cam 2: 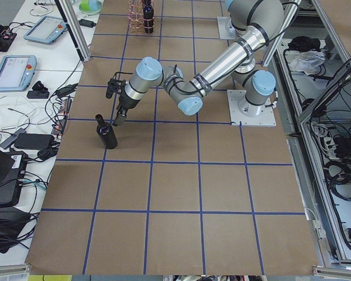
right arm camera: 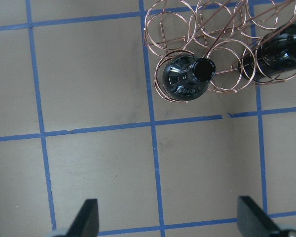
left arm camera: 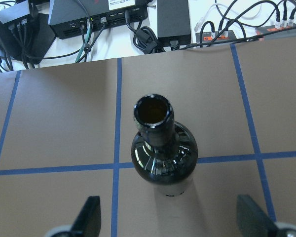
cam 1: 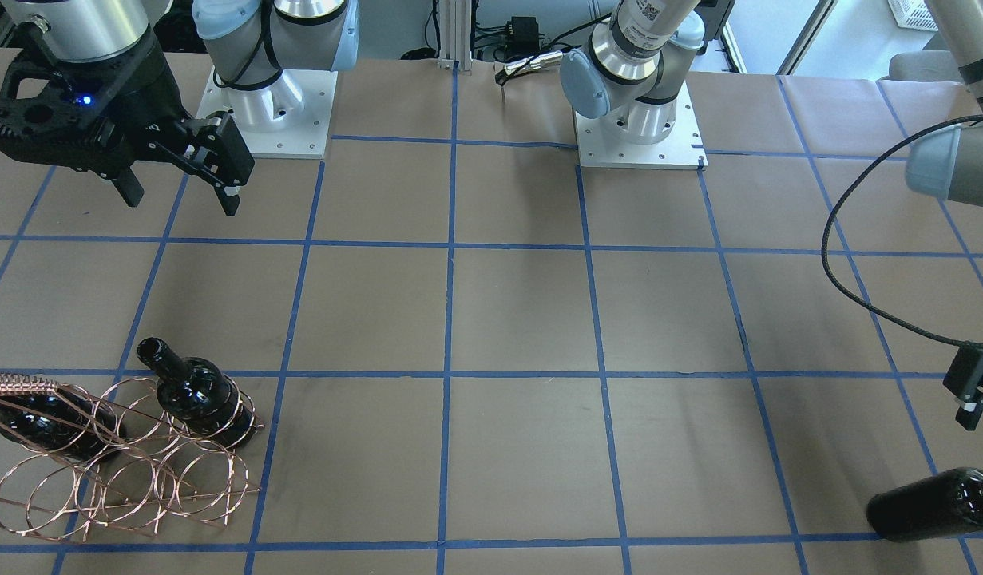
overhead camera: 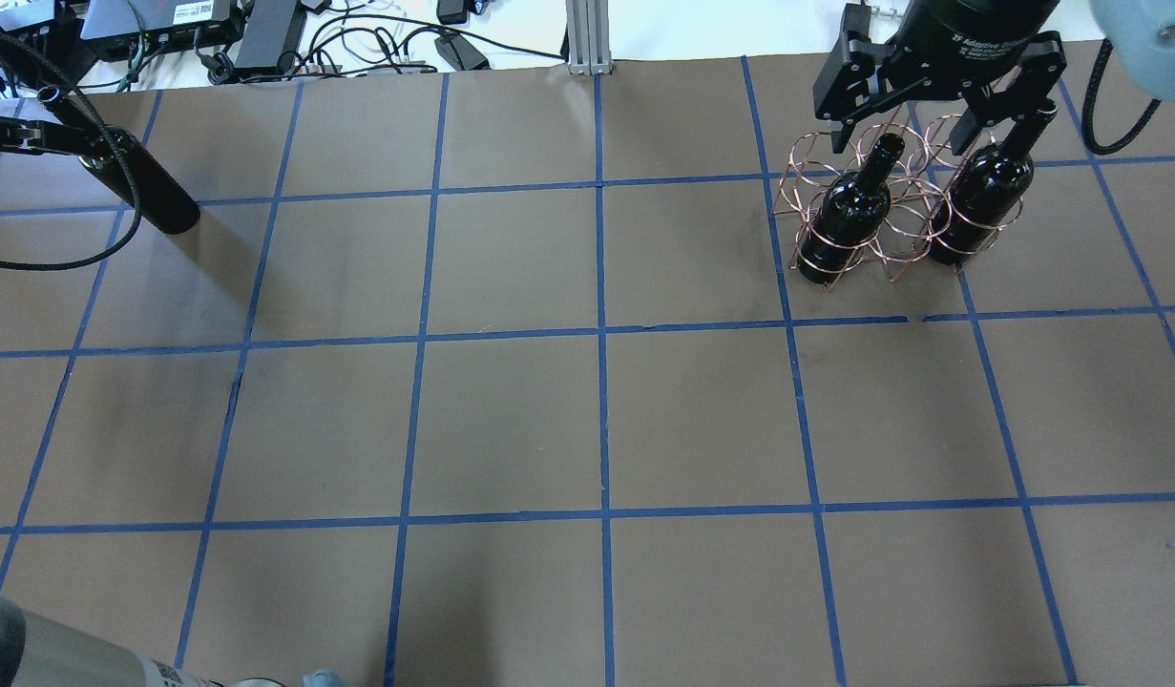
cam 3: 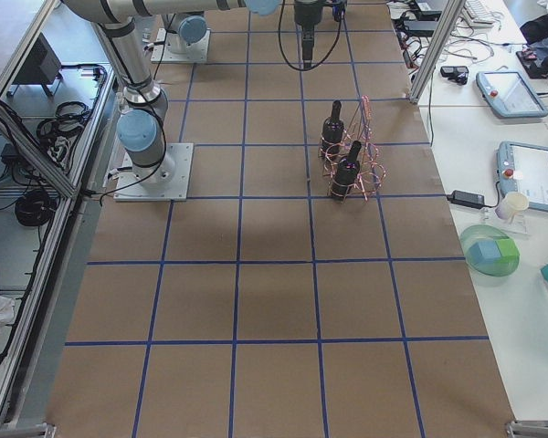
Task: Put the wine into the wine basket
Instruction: 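Lower the left gripper onto the standing dark wine bottle and grasp it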
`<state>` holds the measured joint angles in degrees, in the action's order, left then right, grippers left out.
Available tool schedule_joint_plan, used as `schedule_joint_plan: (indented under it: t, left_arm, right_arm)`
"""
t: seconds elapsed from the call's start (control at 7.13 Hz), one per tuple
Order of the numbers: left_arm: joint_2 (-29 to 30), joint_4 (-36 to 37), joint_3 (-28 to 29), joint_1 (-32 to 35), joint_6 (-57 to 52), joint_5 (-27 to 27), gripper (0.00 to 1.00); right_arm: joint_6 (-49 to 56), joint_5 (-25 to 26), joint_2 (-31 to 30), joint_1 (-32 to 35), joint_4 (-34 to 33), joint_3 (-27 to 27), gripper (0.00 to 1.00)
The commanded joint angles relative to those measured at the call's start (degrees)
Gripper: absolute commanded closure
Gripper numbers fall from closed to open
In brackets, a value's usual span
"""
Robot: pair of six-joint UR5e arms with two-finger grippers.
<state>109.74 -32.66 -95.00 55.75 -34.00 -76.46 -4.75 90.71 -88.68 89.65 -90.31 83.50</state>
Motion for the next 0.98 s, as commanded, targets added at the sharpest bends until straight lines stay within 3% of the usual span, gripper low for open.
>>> schedule_joint_plan:
  t: [0.0, 0.42, 0.84]
  left_arm:
    - [2.7, 0.7, 2.7, 0.0, -0.1, 0.3, 0.03]
    - [5.2, 4.3, 3.3, 0.0, -0.2, 5.6, 0.05]
    - [7.0, 4.3, 7.0, 0.0, -0.2, 5.7, 0.14]
  right_arm:
    - [0.0, 0.0, 0.0, 0.0, -0.2, 0.0, 0.00]
    - [0.1, -0.4, 0.0, 0.1, -0.5, 0.0, 0.00]
    - [-0.5, 0.1, 0.0, 0.1, -0.4, 0.0, 0.00]
